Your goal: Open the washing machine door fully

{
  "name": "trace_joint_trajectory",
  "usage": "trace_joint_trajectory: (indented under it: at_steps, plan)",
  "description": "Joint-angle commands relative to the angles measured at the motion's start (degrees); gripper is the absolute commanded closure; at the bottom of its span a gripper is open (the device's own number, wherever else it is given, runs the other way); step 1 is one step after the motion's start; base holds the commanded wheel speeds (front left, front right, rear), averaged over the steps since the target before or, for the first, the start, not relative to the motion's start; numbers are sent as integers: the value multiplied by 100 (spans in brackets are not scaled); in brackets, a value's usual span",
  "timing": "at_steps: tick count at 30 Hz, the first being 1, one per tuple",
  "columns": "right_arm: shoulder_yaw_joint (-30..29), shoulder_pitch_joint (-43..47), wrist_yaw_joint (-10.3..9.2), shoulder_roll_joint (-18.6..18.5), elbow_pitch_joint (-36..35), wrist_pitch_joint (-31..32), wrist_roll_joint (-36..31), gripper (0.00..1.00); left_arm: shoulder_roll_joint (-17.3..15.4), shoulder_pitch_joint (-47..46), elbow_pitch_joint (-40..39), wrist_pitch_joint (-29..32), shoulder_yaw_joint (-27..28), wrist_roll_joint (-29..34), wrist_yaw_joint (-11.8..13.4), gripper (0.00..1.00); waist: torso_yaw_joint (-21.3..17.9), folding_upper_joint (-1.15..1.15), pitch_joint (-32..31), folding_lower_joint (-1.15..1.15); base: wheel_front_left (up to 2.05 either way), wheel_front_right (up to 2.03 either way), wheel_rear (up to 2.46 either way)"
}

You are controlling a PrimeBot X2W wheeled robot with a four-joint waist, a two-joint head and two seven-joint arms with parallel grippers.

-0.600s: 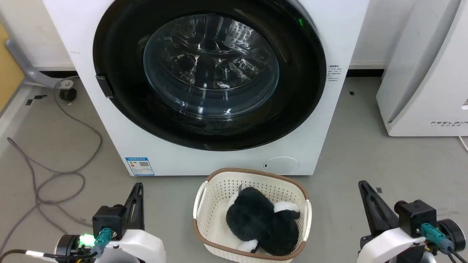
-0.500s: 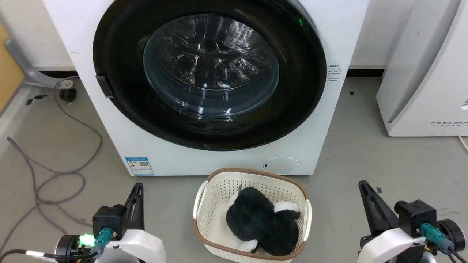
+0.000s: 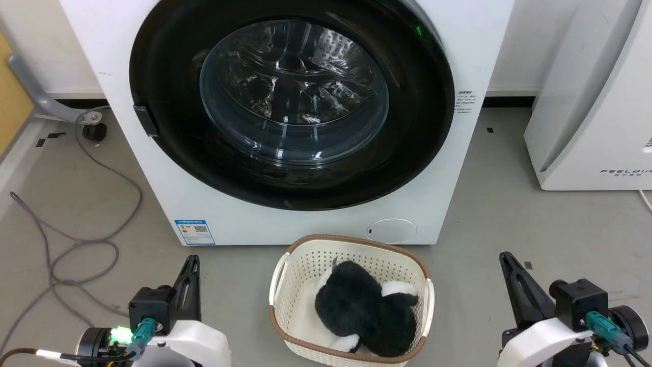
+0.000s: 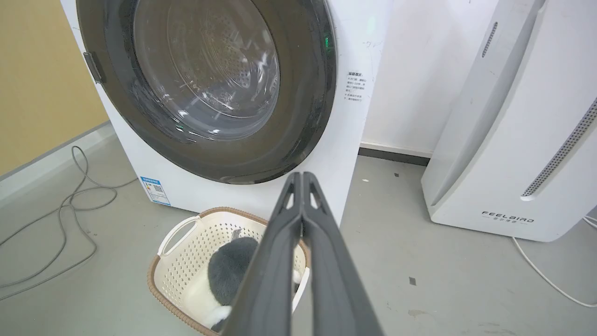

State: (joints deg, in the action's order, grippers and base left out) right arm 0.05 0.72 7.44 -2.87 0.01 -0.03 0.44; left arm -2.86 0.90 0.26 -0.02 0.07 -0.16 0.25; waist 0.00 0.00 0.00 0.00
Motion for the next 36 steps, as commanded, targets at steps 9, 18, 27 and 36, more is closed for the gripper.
trace_joint_trajectory:
  at_steps: [9, 18, 27, 36]
  plan:
    - [-5, -72, 5, 0, -1, 3, -44, 100, -1, -90, -26, 2, -7, 16, -25, 100, 0, 0, 0, 0, 0, 0, 0]
    - [-5, -72, 5, 0, -1, 3, -44, 100, -1, -90, -26, 2, -7, 16, -25, 100, 0, 0, 0, 0, 0, 0, 0]
    - [-15, 1, 0, 0, -2, -15, 23, 0, 0, -3, 4, -15, -8, -3, 19, 0, 0, 0, 1, 0, 0, 0, 0]
    - [-96, -5, 0, 0, -73, -122, 266, 0, 0, -41, -7, -122, -120, -22, 135, 0, -2, 0, 17, 0, 0, 0, 0]
